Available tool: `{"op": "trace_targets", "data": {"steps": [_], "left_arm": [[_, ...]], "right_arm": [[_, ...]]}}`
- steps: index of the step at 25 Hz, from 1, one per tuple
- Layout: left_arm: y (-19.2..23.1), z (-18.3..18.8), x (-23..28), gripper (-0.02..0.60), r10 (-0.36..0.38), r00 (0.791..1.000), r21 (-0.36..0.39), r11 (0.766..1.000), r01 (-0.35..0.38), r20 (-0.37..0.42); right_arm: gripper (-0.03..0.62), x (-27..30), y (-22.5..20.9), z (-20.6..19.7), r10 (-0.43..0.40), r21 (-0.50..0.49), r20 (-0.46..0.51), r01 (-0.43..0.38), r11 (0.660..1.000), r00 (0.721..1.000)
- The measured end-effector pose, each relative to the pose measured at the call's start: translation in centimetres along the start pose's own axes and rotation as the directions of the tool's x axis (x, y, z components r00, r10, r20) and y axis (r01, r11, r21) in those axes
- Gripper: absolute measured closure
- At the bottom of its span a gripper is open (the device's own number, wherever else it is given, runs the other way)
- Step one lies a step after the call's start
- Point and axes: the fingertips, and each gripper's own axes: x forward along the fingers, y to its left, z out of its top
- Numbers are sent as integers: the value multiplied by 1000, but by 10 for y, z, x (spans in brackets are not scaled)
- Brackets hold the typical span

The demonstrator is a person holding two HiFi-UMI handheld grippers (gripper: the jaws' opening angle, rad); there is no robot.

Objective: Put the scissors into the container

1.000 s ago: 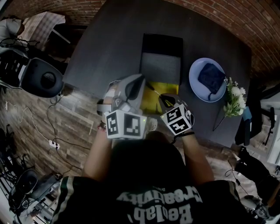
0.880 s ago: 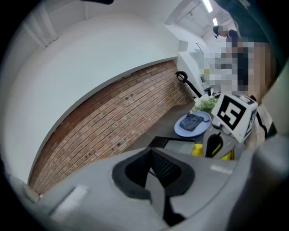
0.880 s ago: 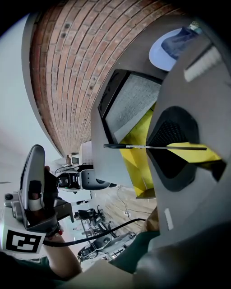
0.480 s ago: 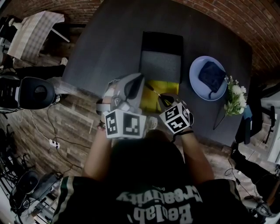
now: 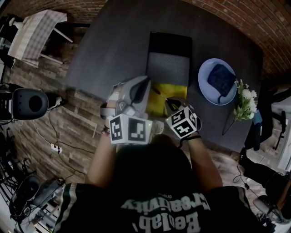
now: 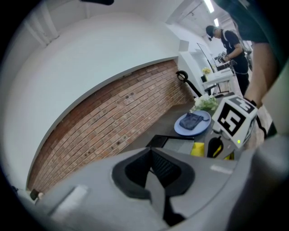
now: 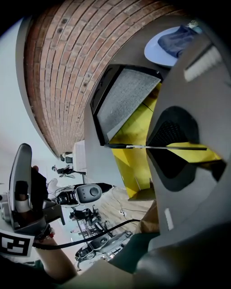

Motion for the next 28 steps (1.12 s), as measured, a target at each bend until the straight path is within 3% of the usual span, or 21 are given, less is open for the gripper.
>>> {"op": "trace_targets", "data": {"steps": [28], "left_arm": [[-1,-9,3,578,-9,1000,-7,1000,9,-12]], "right_arm": [[572,12,7,-8,7,-33,-59,-9,999,998]]}}
